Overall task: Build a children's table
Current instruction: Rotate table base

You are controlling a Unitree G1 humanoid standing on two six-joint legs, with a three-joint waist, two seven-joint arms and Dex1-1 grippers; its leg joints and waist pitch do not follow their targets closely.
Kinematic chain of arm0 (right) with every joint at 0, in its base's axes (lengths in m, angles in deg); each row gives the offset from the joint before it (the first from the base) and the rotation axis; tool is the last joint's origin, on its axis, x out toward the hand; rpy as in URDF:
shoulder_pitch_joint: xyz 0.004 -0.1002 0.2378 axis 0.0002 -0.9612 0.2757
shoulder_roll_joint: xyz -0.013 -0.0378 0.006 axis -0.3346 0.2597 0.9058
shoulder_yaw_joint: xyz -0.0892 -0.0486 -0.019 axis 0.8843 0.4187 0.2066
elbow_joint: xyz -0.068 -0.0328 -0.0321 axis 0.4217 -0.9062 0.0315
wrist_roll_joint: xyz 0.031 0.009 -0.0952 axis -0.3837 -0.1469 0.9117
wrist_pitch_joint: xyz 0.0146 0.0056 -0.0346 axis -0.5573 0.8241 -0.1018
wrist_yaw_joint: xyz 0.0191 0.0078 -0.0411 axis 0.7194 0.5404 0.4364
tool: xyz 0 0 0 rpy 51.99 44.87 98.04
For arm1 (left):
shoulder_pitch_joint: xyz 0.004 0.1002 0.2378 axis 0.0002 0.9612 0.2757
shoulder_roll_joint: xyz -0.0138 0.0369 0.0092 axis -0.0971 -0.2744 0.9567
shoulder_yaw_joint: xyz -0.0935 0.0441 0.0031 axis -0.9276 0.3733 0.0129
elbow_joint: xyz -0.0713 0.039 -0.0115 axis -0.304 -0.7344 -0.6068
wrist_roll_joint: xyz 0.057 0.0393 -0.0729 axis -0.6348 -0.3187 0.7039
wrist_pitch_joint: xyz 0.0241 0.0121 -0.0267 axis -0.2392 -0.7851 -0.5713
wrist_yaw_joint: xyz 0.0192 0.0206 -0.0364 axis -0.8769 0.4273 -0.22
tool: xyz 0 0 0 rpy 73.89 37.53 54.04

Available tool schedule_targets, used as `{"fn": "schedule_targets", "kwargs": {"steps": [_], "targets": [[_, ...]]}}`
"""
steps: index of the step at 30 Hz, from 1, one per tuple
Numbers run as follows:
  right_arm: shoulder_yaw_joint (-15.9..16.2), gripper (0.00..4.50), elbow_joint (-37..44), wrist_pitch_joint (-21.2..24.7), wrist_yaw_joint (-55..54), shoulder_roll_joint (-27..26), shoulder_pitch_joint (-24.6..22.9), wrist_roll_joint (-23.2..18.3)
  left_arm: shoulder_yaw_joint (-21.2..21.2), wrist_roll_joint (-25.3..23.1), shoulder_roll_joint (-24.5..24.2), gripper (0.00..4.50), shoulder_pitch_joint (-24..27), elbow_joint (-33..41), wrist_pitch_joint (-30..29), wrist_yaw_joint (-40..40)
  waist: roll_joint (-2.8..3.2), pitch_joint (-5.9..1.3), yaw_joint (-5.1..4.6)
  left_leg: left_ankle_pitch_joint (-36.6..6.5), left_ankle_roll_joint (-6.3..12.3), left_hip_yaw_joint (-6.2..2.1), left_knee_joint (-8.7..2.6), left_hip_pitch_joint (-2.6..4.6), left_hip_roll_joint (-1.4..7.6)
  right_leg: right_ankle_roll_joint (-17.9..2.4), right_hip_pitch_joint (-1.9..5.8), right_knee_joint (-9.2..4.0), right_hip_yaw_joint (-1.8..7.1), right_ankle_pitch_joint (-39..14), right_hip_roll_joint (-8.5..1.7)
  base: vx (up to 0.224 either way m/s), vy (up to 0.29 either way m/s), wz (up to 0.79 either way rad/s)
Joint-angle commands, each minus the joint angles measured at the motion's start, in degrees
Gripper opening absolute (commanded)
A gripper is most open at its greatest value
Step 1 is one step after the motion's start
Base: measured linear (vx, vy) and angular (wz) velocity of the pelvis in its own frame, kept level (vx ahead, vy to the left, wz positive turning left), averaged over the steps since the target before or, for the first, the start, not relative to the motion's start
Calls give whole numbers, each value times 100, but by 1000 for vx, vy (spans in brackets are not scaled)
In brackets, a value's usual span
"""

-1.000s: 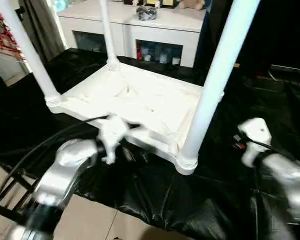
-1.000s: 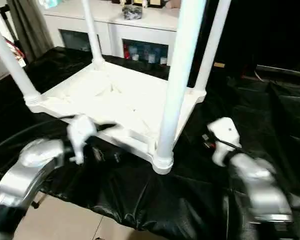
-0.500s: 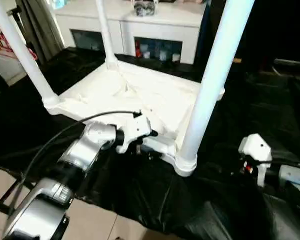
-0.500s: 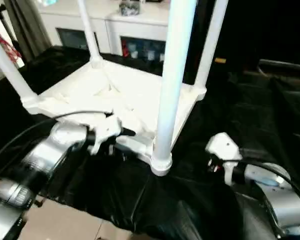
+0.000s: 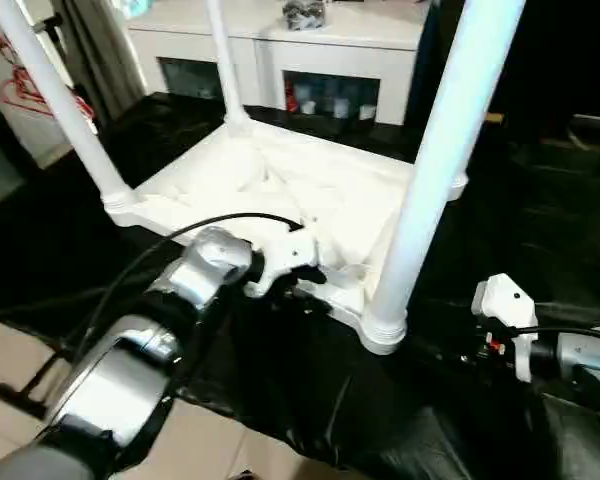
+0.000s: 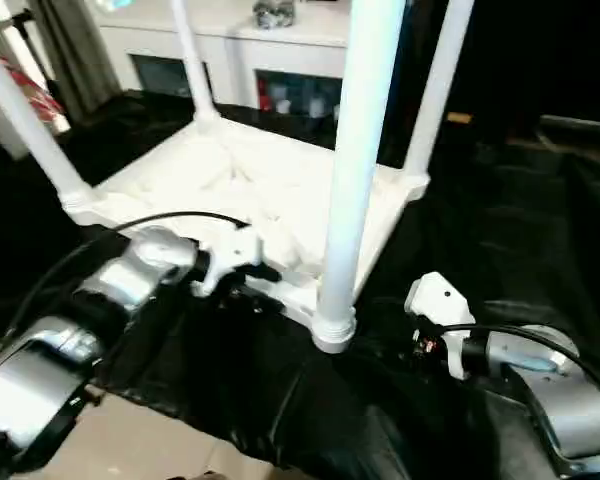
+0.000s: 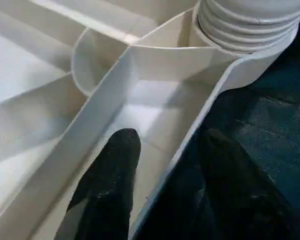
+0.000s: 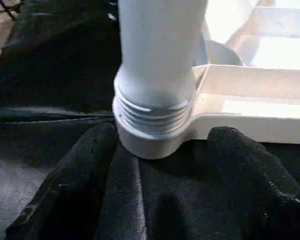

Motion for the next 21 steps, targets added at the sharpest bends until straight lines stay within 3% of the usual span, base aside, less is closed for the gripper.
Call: {"fn": "schedule_targets", "kwargs": {"steps": [1, 6, 12, 16, 21], "targets": [[57, 333, 176, 70, 74, 91, -58, -59, 36, -114, -21, 189, -106, -120, 74, 37, -105, -352, 29, -208, 823, -200, -429, -4, 530, -1799, 332, -382, 262, 246, -470, 0, 0, 0], [34, 333, 246, 116, 98, 144, -113, -48, 117, -346, 111, 145, -308, -582, 194, 103, -96, -351, 17, -212, 821, -201, -427, -14, 522, -1735, 339, -399, 254, 125, -472, 0, 0, 0], [71, 333, 241, 116, 93, 155, -116, 5, 338, -667, 136, 104, -403, -811, -68, 167, -98, -339, -7, -254, 808, -213, -448, -26, 533, -1703, 342, -410, 245, 40, -481, 0, 0, 0], [96, 333, 189, 55, 55, 99, -68, 61, 279, -810, 231, 82, -526, -949, -762, -155, -100, -306, -28, -401, 728, -203, -474, -16, 525, -1677, 335, -464, 246, -340, -486, 0, 0, 0], [119, 333, 42, -87, -54, 4, -10, 166, -284, -302, 484, 71, -462, -732, -1740, -678, -147, -306, -43, -390, 698, -201, -472, -36, 504, -1661, 344, -481, 238, -552, -497, 0, 0, 0]]}}
